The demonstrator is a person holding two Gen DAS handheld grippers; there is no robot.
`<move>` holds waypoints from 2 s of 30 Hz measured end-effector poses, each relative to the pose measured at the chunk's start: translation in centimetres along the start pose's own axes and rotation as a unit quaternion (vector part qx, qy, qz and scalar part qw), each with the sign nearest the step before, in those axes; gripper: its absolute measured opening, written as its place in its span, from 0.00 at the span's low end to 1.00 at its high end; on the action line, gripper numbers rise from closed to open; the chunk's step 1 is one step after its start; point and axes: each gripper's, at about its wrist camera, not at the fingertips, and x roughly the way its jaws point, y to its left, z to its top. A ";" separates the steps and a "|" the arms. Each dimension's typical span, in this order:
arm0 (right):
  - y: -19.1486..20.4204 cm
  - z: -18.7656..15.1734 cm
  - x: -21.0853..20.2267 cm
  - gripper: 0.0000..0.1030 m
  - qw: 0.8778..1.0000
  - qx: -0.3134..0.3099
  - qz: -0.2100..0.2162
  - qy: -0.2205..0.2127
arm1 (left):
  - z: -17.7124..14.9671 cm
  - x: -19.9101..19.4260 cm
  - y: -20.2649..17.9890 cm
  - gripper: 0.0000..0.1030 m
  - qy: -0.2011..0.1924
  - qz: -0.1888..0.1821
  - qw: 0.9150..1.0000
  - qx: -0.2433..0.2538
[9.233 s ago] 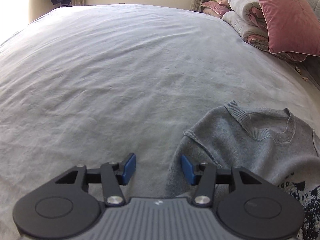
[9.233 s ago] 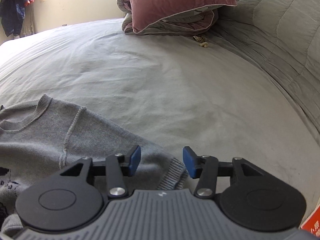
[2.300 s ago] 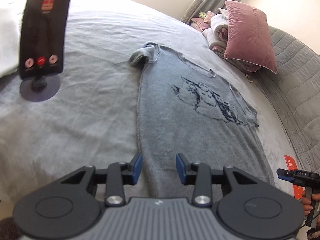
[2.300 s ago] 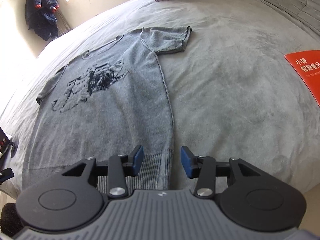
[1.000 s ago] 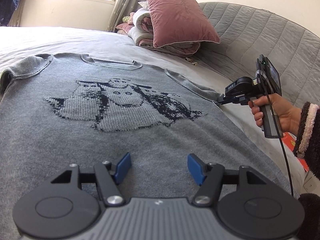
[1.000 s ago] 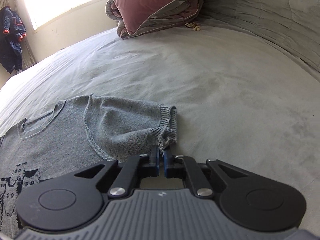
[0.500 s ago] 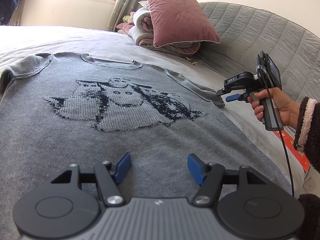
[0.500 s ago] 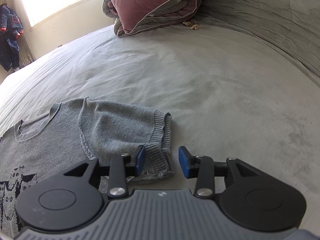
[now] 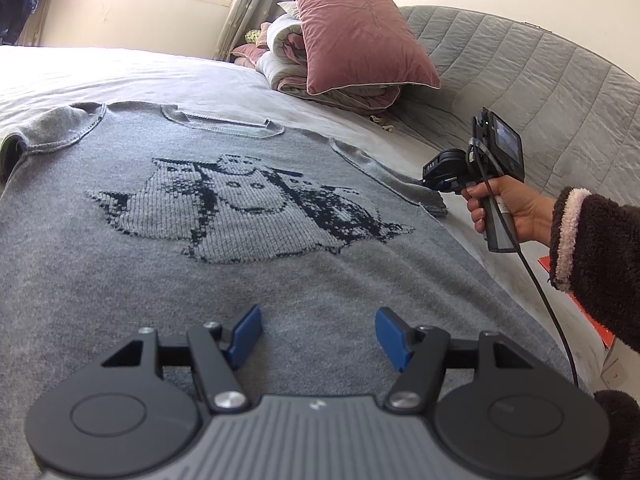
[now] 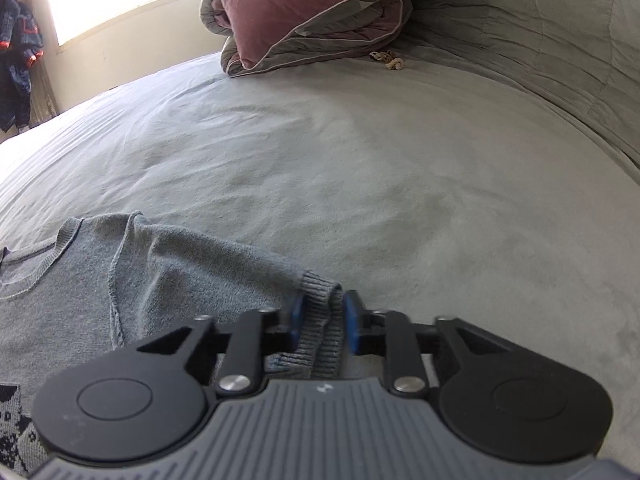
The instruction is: Fold clothes
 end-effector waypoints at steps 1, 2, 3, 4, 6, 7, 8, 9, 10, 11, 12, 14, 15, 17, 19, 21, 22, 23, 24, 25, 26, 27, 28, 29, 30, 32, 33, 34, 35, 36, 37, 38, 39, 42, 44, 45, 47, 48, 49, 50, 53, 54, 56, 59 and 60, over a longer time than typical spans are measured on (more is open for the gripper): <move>0.3 0.2 0.0 0.04 1.000 -0.016 -0.010 -0.007 | 0.0 0.0 0.0 0.63 0.000 -0.001 1.000 -0.001; 0.5 0.5 0.0 0.04 0.999 -0.031 -0.020 -0.014 | 0.0 0.0 0.0 0.63 0.000 -0.001 1.000 -0.001; 0.5 0.9 0.0 0.04 0.999 -0.039 -0.031 -0.023 | 0.0 0.0 0.1 0.63 0.000 -0.002 1.000 -0.002; 0.6 1.3 0.0 0.04 0.998 -0.048 -0.041 -0.031 | 0.0 0.0 0.1 0.63 0.000 -0.002 1.000 -0.002; 0.4 2.1 0.2 0.04 0.996 -0.051 -0.055 -0.041 | 0.0 0.0 0.1 0.63 0.000 -0.003 1.000 -0.003; 0.3 2.4 0.5 0.04 0.996 -0.052 -0.059 -0.041 | 0.0 0.0 0.1 0.64 0.000 -0.002 1.000 -0.002; 0.3 2.5 0.9 0.04 0.996 -0.055 -0.063 -0.040 | 0.0 0.0 0.1 0.64 0.001 -0.002 1.000 -0.001; 0.4 2.6 1.3 0.04 0.995 -0.058 -0.067 -0.039 | 0.0 0.0 0.0 0.64 0.001 -0.001 1.000 0.000; 0.5 2.5 1.8 0.04 0.995 -0.061 -0.070 -0.036 | 0.0 0.0 0.0 0.64 0.001 -0.001 1.000 0.000; 0.7 2.2 2.3 0.04 0.995 -0.064 -0.074 -0.029 | 0.0 0.0 0.0 0.64 0.001 0.000 1.000 0.001; 0.8 2.0 2.7 0.04 0.994 -0.067 -0.077 -0.023 | 0.1 0.0 -0.1 0.64 0.001 0.000 1.000 0.002; 0.9 1.6 2.8 0.07 0.995 -0.063 -0.078 -0.020 | 0.1 0.1 -0.1 0.65 0.002 0.001 1.000 0.004; 0.9 1.5 2.7 0.09 0.995 -0.058 -0.076 -0.020 | 0.1 0.1 -0.1 0.65 0.002 0.002 1.000 0.005; 0.7 1.7 2.0 0.23 0.997 -0.042 -0.067 -0.012 | 0.1 0.1 -0.1 0.65 0.003 0.002 1.000 0.005; 0.5 1.7 0.6 0.36 0.998 -0.029 -0.056 -0.007 | 0.2 0.0 -0.1 0.65 0.005 0.002 1.000 0.003; 0.4 1.4 -1.2 0.38 0.999 -0.016 -0.032 -0.002 | 0.4 -0.1 0.0 0.65 0.007 0.001 1.000 -0.003; 0.3 1.0 -2.2 0.38 1.000 -0.007 -0.019 0.003 | 0.5 -0.1 0.2 0.65 0.009 0.000 1.000 -0.008; 0.2 0.7 -3.1 0.38 1.000 0.002 -0.006 0.008 | 0.6 -0.1 0.3 0.65 0.010 -0.001 1.000 -0.011; 0.2 0.3 -4.0 0.38 1.000 0.014 0.008 0.015 | 0.6 -0.2 0.4 0.65 0.012 -0.001 1.000 -0.015; 0.1 -0.3 -5.0 0.38 0.999 0.030 0.026 0.025 | 0.8 -0.3 0.5 0.65 0.013 0.000 1.000 -0.017; 0.0 -1.0 -5.9 0.38 0.998 0.044 0.043 0.034 | 0.9 -0.5 0.7 0.65 0.014 0.005 1.000 -0.020; -0.1 -1.6 -6.7 0.38 0.996 0.057 0.060 0.042 | 1.1 -0.6 0.9 0.65 0.014 0.010 1.000 -0.023; -0.1 -2.2 -7.5 0.38 0.994 0.068 0.072 0.049 | 1.2 -0.8 1.2 0.65 0.014 0.016 0.999 -0.028; -0.1 -2.8 -8.1 0.38 0.992 0.078 0.083 0.055 | 1.3 -1.0 1.5 0.65 0.013 0.020 0.999 -0.035; 0.0 -3.3 -8.7 0.38 0.990 0.087 0.095 0.063 | 1.5 -1.1 1.9 0.65 0.011 0.025 0.999 -0.041; 0.4 -4.4 -9.5 0.38 0.986 0.099 0.111 0.075 | 1.7 -1.4 2.7 0.65 0.007 0.036 0.998 -0.054; 0.7 -4.9 -9.8 0.38 0.985 0.103 0.116 0.080 | 1.8 -1.5 3.0 0.64 0.004 0.042 0.997 -0.058; 0.9 -5.3 -9.9 0.38 0.984 0.103 0.117 0.085 | 1.9 -1.6 3.3 0.64 0.001 0.049 0.997 -0.062; 1.2 -5.7 -10.1 0.38 0.983 0.104 0.119 0.090 | 2.0 -1.7 3.5 0.64 -0.001 0.053 0.997 -0.065; 1.4 -6.1 -10.1 0.38 0.983 0.103 0.120 0.095 | 2.0 -1.9 3.8 0.64 -0.003 0.057 0.996 -0.066; 1.7 -6.3 -10.0 0.37 0.983 0.102 0.120 0.098 | 2.0 -2.0 3.9 0.64 -0.006 0.061 0.996 -0.065; 2.0 -6.5 -9.8 0.33 0.983 0.099 0.118 0.100 | 1.9 -2.1 4.0 0.64 -0.009 0.065 0.996 -0.063; 2.5 -6.7 -9.7 0.29 0.985 0.093 0.110 0.099 | 1.8 -2.1 4.0 0.64 -0.010 0.066 0.996 -0.059; 3.2 -7.0 -9.5 0.04 0.991 0.062 0.079 0.089 | 1.3 -2.1 4.1 0.64 -0.016 0.068 0.996 -0.046; 3.1 -7.0 -9.5 0.03 0.994 0.055 0.049 0.077 | 1.2 -2.1 4.0 0.64 -0.017 0.070 0.997 -0.039; 2.9 -7.0 -9.4 0.03 0.995 0.058 0.036 0.074 | 1.1 -2.2 3.9 0.64 -0.017 0.070 0.997 -0.036; 2.5 -7.1 -9.2 0.04 0.994 0.071 0.038 0.077 | 1.1 -2.2 4.0 0.64 -0.017 0.069 0.997 -0.036; 2.5 -7.1 -9.4 0.07 0.993 0.072 0.044 0.080 | 1.2 -2.2 4.1 0.64 -0.017 0.069 0.997 -0.037; 2.4 -7.1 -9.6 0.11 0.993 0.073 0.049 0.083 | 1.1 -2.2 4.0 0.64 -0.017 0.069 0.997 -0.036; 2.3 -7.2 -9.9 0.18 0.992 0.075 0.053 0.086 | 1.1 -2.2 4.0 0.64 -0.017 0.070 0.997 -0.036; 1.8 -7.8 -11.1 0.38 0.990 0.078 0.068 0.091 | 1.1 -2.2 3.9 0.64 -0.017 0.072 0.997 -0.034; 1.7 -8.1 -11.6 0.38 0.990 0.079 0.073 0.092 | 1.1 -2.2 3.9 0.64 -0.017 0.072 0.997 -0.033; 1.4 -8.9 -12.5 0.38 0.989 0.080 0.081 0.097 | 1.0 -2.2 3.8 0.64 -0.017 0.074 0.997 -0.032; 0.9 -10.5 -14.0 0.37 0.987 0.085 0.096 0.101 | 1.0 -2.3 3.8 0.64 -0.017 0.075 0.997 -0.030; 0.7 -11.0 -14.5 0.37 0.986 0.086 0.101 0.102 | 0.9 -2.3 3.7 0.64 -0.018 0.076 0.997 -0.029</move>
